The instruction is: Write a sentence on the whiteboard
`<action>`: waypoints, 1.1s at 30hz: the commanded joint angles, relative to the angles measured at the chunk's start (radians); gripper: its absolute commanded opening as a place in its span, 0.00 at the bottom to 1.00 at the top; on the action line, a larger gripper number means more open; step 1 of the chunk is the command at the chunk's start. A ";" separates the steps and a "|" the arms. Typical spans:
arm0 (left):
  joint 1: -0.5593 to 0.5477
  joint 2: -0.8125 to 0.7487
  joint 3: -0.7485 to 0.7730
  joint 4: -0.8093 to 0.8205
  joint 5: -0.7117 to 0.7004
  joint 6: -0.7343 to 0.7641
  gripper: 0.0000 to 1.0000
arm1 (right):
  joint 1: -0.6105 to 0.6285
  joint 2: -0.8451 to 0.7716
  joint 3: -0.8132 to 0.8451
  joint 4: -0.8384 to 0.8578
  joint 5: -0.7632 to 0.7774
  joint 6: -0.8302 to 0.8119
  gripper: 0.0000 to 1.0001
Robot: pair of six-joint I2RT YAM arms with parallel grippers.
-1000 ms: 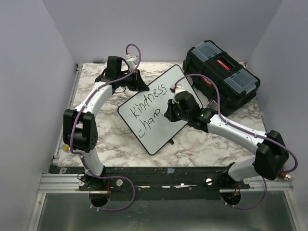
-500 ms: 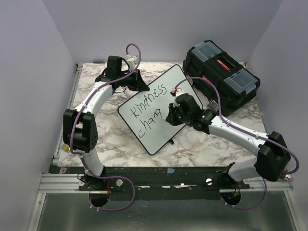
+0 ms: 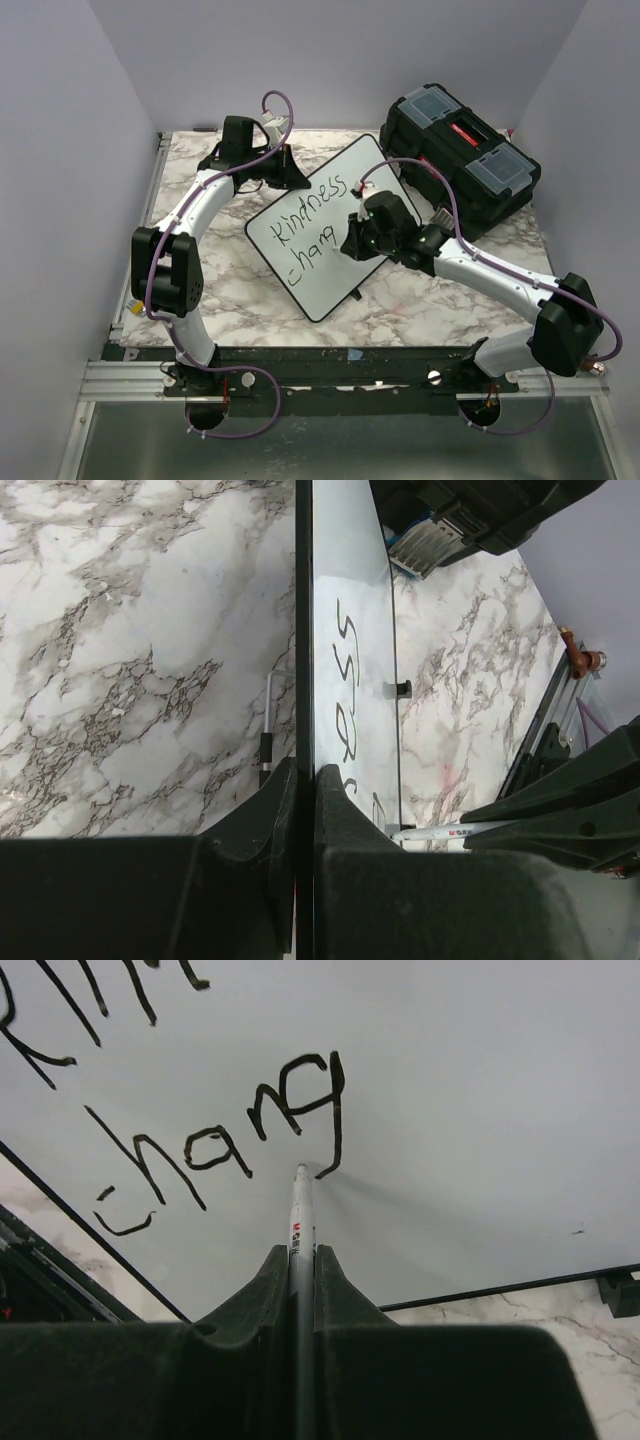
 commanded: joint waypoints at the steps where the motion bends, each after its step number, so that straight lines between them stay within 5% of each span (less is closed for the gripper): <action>1: -0.041 -0.014 0.001 -0.053 -0.011 0.100 0.00 | -0.001 0.006 0.062 0.014 -0.010 0.005 0.01; 18: -0.041 -0.013 -0.004 -0.046 -0.009 0.101 0.00 | -0.022 -0.025 0.060 0.066 0.187 0.032 0.01; 33: -0.041 -0.013 -0.007 -0.049 -0.008 0.102 0.00 | -0.031 0.031 0.059 0.092 0.178 0.040 0.01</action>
